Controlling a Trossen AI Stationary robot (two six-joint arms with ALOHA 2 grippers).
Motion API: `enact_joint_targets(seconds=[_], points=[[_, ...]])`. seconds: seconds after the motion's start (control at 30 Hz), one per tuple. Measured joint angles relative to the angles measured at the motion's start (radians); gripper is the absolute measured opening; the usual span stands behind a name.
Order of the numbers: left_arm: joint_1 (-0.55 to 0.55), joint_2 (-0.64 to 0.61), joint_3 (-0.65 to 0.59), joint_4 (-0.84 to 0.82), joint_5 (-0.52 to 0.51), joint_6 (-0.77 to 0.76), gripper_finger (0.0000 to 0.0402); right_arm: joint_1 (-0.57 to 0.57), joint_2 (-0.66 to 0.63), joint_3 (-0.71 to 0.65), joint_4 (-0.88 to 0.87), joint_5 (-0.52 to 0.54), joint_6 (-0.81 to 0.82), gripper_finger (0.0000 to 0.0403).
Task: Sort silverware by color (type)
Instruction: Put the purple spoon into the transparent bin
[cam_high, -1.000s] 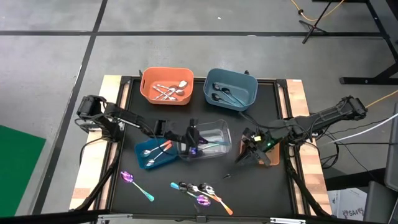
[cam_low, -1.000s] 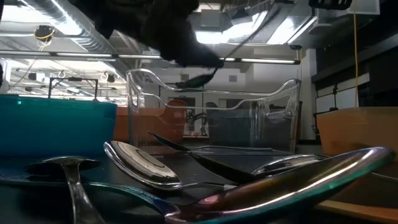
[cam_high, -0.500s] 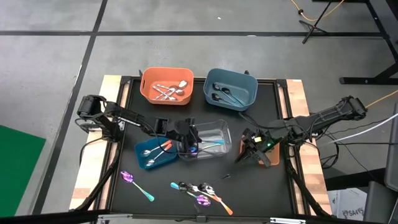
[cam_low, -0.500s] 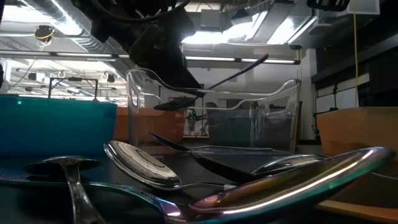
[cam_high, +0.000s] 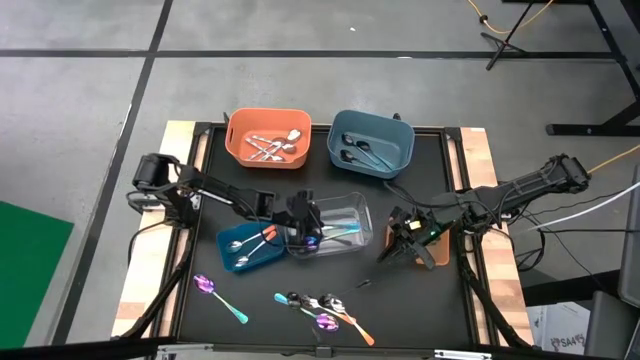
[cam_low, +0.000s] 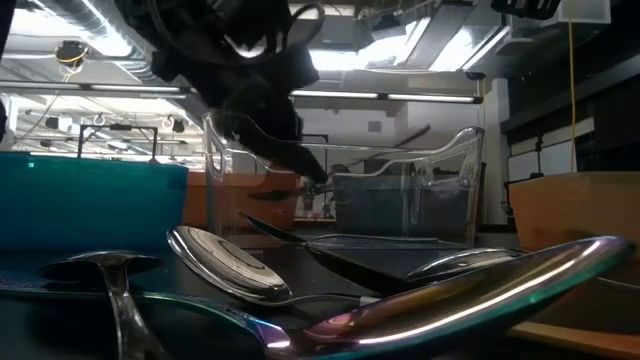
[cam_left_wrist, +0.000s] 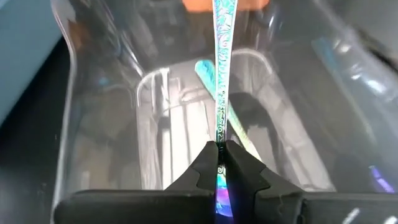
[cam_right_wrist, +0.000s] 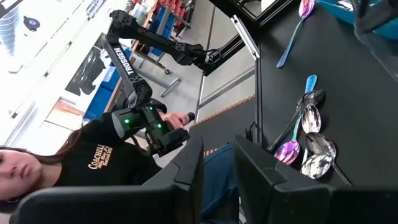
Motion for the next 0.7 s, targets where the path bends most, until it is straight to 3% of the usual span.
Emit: enact_joint_targets(seconds=[0.33, 0.7], points=[[0.0, 0.058, 0.0, 0.008, -0.009, 0.0, 0.0012, 0.0, 0.0, 0.0, -0.029, 0.043, -0.023, 0.0076], [0.0, 0.072, 0.001, 0.021, -0.011, -0.001, 0.0049, 0.001, 0.001, -0.001, -0.075, 0.11, -0.023, 0.0076]])
